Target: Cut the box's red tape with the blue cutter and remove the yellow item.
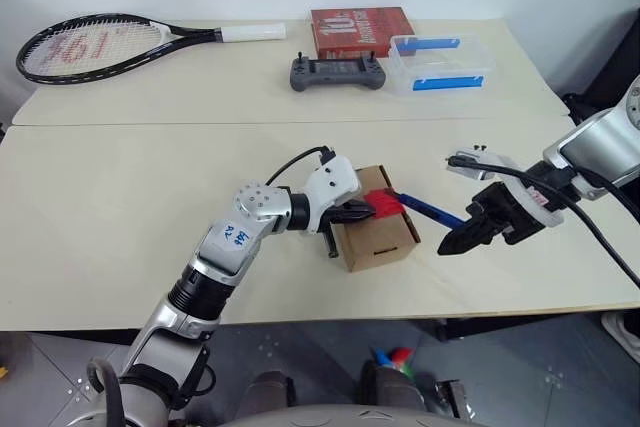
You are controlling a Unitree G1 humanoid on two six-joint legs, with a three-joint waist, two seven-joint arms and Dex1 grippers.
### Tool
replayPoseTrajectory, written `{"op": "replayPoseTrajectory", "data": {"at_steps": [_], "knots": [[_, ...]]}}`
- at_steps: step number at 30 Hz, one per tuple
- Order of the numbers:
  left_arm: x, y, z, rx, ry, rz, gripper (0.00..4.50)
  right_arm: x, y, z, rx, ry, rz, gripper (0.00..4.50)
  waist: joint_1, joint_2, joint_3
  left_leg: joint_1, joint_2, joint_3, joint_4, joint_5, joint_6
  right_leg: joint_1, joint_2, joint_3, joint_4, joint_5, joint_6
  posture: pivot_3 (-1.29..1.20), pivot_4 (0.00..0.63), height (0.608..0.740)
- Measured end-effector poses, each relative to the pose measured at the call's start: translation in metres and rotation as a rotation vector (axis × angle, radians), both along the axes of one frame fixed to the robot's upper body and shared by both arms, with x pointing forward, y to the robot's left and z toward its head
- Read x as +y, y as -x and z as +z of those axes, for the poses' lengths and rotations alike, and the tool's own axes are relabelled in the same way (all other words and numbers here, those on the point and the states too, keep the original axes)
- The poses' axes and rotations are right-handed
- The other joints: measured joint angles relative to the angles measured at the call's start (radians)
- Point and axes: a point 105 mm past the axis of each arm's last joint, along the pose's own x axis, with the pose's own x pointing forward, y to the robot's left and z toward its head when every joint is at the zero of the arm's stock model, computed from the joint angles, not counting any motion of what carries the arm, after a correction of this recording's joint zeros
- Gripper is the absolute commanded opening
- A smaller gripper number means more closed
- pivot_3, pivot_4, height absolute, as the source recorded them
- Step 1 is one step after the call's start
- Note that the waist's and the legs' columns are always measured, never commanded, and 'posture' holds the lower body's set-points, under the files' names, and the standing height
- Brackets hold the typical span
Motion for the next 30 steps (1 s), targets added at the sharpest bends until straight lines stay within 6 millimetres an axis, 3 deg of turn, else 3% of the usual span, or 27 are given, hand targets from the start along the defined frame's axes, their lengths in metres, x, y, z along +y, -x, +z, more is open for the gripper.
{"op": "replayPoseTrajectory", "data": {"at_steps": [6, 17, 24, 30], "knots": [[0.0, 0.0, 0.0, 0.0, -0.002, -0.003, 0.0, -0.003, -0.016, -0.002, -0.055, 0.027, -0.039, 0.16, 0.0, 0.0, 0.0, 0.0, 0.0, 0.0, 0.0, 0.0, 0.0, 0.0, 0.0, 0.0, 0.0, 0.0, 0.0, 0.0, 0.15, 0.74], [0.0, 0.001, 0.001, 0.0, -0.006, 0.0, 0.0, -0.003, -0.014, -0.017, -0.021, 0.051, -0.024, 0.16, -0.001, 0.0, 0.0, 0.0, 0.0, 0.0, 0.0, 0.0, 0.0, 0.0, 0.0, 0.0, 0.0, 0.0, 0.0, 0.0, 0.15, 0.74], [0.001, 0.001, 0.001, 0.0, -0.006, 0.001, 0.0, -0.008, -0.013, -0.014, -0.028, 0.036, -0.043, 0.16, -0.001, 0.0, 0.0, 0.0, 0.0, 0.0, 0.0, 0.0, 0.0, 0.0, 0.0, 0.0, 0.0, 0.0, 0.0, 0.0, 0.15, 0.74], [0.001, 0.001, 0.0, 0.0, -0.004, 0.003, 0.0, -0.003, -0.014, -0.003, -0.074, -0.075, -0.042, 0.16, 0.0, 0.0, 0.0, 0.0, 0.0, 0.0, -0.001, 0.0, 0.0, 0.0, 0.0, -0.001, 0.0, 0.0, 0.0, 0.0, 0.15, 0.74]]}}
